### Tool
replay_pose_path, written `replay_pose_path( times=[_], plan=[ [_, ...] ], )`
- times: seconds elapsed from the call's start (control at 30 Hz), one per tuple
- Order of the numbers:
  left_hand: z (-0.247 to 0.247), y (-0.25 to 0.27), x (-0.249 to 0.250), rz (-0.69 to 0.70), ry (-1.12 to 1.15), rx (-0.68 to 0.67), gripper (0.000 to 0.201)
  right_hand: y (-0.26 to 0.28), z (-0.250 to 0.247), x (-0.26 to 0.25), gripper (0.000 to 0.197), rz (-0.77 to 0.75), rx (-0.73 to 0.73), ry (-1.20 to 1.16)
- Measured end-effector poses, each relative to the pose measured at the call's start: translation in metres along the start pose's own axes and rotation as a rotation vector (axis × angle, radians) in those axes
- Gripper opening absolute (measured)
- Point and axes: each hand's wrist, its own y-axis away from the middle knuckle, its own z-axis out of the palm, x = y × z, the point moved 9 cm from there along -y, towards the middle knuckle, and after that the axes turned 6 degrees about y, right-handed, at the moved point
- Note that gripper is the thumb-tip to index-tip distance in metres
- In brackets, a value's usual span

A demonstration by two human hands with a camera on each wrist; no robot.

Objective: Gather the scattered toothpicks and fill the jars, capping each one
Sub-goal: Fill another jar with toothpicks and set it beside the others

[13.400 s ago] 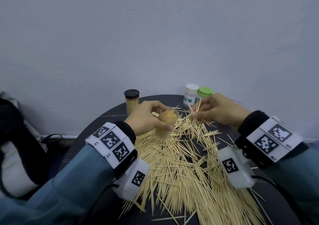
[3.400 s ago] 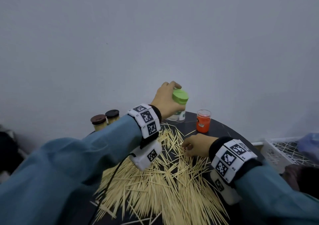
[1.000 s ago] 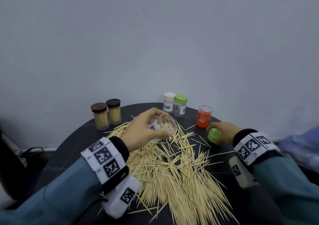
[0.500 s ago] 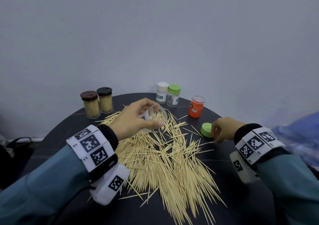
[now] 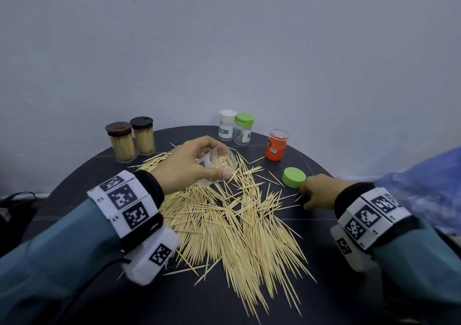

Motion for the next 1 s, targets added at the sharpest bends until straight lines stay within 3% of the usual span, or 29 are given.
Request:
replay_pose_path(
  times=[0.4, 0.6, 0.73, 0.83, 1.0],
  plan=[
    [-0.004, 0.001, -0.003, -0.007, 0.008, 0.000, 0.054, -0.001, -0.033, -0.092, 0.033, -0.265, 0.078, -0.034],
    [-0.010, 0.001, -0.005, -0.003, 0.005, 0.019, 0.054, -0.002, -0.054, -0.120, 0.039, -0.394, 0.131, -0.226],
    [-0.015, 0.001, -0.004, -0.013, 0.001, 0.034, 0.053, -0.009, -0.066, -0.110, 0.033, -0.259, 0.194, -0.266],
    [-0.019, 0.000, -0.004, -0.010, -0.022, 0.044, 0.053, -0.016, -0.057, -0.105, 0.043, -0.124, 0.097, -0.269],
    [-0.023, 0.001, -0.005, -0.018, -0.001, 0.051, 0.052, -0.013, -0.053, -0.124, 0.053, -0.110, 0.049, -0.275]
  ],
)
